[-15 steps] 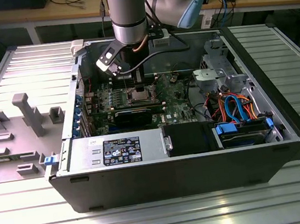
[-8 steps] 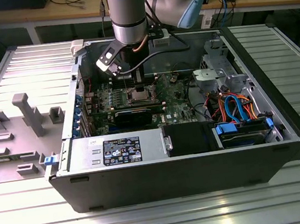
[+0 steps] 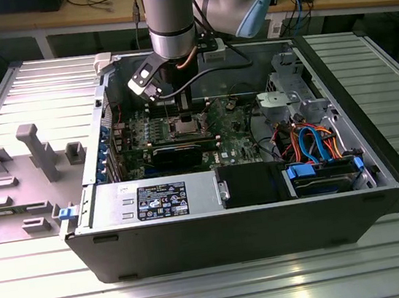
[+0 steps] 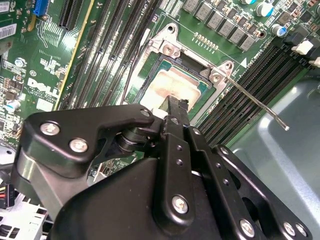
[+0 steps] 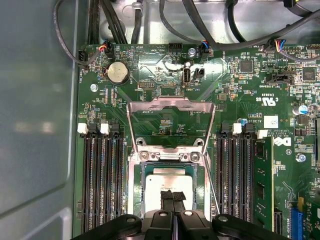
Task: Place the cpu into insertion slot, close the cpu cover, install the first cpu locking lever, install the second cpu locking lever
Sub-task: 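Close the cpu cover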
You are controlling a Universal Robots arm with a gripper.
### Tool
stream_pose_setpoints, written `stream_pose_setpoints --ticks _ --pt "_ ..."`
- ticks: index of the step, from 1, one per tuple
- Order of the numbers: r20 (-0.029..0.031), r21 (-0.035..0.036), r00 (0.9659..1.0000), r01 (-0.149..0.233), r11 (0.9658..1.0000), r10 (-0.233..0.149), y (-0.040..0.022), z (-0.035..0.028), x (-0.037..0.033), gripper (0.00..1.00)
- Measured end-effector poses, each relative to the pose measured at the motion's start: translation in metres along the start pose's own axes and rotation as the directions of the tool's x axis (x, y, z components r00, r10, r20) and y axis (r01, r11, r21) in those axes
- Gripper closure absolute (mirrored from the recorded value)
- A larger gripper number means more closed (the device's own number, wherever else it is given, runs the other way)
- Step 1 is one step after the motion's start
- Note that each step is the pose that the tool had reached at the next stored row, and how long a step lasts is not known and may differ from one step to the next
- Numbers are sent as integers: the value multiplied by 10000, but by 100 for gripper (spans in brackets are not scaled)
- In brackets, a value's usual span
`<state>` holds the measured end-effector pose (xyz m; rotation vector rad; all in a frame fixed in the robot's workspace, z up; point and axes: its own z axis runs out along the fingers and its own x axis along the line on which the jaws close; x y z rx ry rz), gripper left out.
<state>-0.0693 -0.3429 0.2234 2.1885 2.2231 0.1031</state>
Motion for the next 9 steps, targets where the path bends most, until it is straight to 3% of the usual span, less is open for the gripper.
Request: stream_pose_setpoints --ticks 5,9 --pt "-2 22 10000 14 10000 -14 3 -1 1 89" --pt "16 24 10000 15 10000 -15 6 -53 2 89"
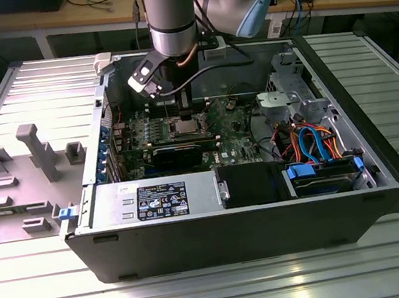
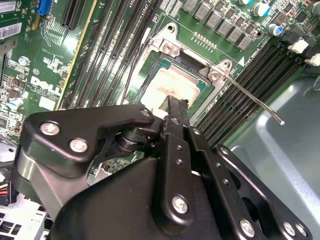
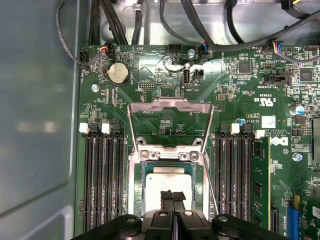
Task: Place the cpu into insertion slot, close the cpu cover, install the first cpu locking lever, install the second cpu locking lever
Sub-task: 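Close the cpu cover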
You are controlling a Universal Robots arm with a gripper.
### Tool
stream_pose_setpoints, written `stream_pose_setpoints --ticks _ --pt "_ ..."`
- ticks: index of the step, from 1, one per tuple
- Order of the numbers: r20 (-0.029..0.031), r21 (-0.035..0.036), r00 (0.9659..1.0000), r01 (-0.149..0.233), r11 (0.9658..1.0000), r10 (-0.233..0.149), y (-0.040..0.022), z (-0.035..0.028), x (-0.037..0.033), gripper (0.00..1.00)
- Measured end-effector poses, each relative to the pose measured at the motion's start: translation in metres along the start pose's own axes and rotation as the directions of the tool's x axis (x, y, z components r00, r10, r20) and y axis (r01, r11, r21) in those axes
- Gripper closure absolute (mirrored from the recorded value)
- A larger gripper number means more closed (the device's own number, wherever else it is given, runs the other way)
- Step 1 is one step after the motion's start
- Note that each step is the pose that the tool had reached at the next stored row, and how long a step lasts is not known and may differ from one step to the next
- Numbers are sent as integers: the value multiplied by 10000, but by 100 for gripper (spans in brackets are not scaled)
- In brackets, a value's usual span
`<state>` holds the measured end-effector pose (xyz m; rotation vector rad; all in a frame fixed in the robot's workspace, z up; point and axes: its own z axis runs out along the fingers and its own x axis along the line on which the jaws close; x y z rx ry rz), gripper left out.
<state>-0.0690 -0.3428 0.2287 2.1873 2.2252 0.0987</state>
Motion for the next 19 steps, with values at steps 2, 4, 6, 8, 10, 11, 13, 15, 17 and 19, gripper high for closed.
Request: stream_pose_setpoints --ticks 2,4,6,8,10,11,13,15,17,19 --pt "0 0 10000 0 10000 0 1 -10 1 89" --pt "1 0 10000 0 10000 0 2 -24 1 89" --pt "2 0 10000 0 10000 0 2 -35 1 89" --pt "3 0 10000 0 10000 0 3 -44 2 89" --pt "13 0 10000 1 10000 -1 4 -66 2 89" --pt "15 0 10000 1 10000 -1 5 -74 2 89" --pt "19 0 10000 1 10000 -1 5 -84 3 89" --pt "17 -2 10000 1 10000 -1 5 -86 3 89" --pt "23 0 10000 1 10000 -1 6 -90 3 89" --pt "22 0 10000 15 10000 -15 6 -90 3 89"
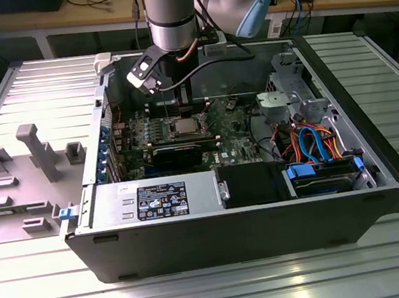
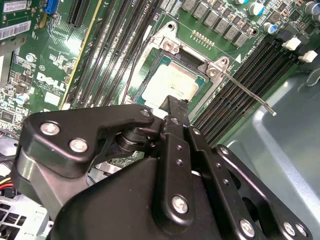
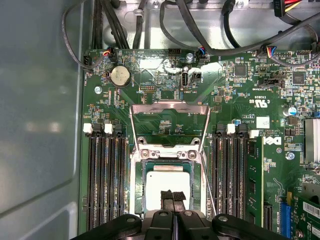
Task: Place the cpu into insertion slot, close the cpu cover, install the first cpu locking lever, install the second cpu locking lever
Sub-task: 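Close the cpu cover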
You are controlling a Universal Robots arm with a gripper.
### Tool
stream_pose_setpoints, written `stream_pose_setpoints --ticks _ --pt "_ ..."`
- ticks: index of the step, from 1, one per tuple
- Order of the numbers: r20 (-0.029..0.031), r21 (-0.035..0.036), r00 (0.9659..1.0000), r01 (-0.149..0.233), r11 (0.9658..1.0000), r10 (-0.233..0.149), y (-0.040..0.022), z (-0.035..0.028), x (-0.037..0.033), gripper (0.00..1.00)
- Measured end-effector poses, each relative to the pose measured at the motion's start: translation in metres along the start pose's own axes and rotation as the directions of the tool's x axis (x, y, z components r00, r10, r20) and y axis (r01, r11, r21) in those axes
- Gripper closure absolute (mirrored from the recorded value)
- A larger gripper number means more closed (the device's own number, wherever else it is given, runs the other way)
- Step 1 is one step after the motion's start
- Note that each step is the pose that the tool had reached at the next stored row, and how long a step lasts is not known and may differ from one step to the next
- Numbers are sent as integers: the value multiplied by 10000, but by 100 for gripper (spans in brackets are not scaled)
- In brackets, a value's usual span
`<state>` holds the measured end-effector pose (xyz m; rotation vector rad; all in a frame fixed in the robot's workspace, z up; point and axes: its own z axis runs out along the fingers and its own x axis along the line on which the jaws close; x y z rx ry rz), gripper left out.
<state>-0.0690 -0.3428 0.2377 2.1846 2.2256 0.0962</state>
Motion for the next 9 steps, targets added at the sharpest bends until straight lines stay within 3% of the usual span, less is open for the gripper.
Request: stream_pose_setpoints --ticks 9 --pt "-5 3 10000 92 10000 -92 0 0 0 89"
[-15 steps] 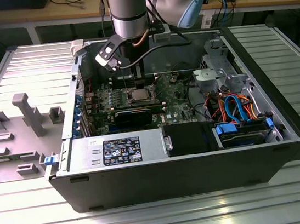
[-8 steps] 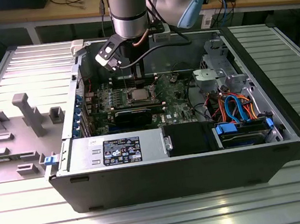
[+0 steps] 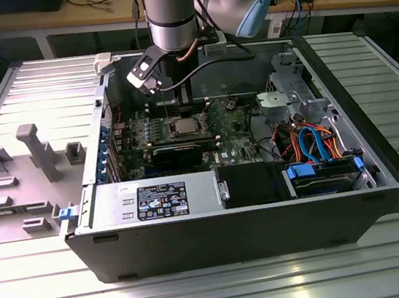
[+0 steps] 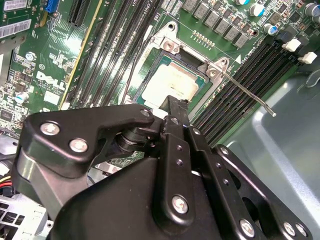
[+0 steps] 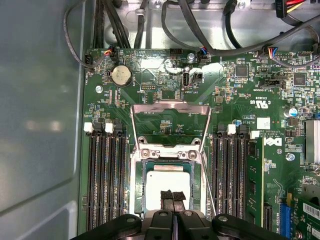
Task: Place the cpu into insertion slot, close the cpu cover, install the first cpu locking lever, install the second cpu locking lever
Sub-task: 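Close the cpu cover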
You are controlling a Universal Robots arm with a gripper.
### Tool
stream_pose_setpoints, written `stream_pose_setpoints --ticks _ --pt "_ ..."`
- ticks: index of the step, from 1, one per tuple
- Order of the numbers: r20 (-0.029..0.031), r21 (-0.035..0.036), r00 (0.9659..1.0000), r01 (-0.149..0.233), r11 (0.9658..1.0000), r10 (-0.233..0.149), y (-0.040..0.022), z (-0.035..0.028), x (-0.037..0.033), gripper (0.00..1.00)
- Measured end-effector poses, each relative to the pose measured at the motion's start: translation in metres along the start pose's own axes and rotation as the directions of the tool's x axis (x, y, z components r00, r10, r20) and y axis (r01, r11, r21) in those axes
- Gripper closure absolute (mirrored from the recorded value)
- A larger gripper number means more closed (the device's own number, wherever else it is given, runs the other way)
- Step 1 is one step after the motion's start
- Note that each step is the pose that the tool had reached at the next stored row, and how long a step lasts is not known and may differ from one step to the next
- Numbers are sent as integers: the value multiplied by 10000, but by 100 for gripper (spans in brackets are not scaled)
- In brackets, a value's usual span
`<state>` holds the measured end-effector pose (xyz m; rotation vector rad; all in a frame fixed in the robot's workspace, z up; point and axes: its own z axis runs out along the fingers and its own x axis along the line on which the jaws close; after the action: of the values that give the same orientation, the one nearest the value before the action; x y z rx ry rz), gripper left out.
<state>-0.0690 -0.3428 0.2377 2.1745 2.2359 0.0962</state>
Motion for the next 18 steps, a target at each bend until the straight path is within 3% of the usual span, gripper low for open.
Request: stream_pose_setpoints --ticks 18 --pt "-3 1 10000 53 10000 -53 2 -33 1 89"
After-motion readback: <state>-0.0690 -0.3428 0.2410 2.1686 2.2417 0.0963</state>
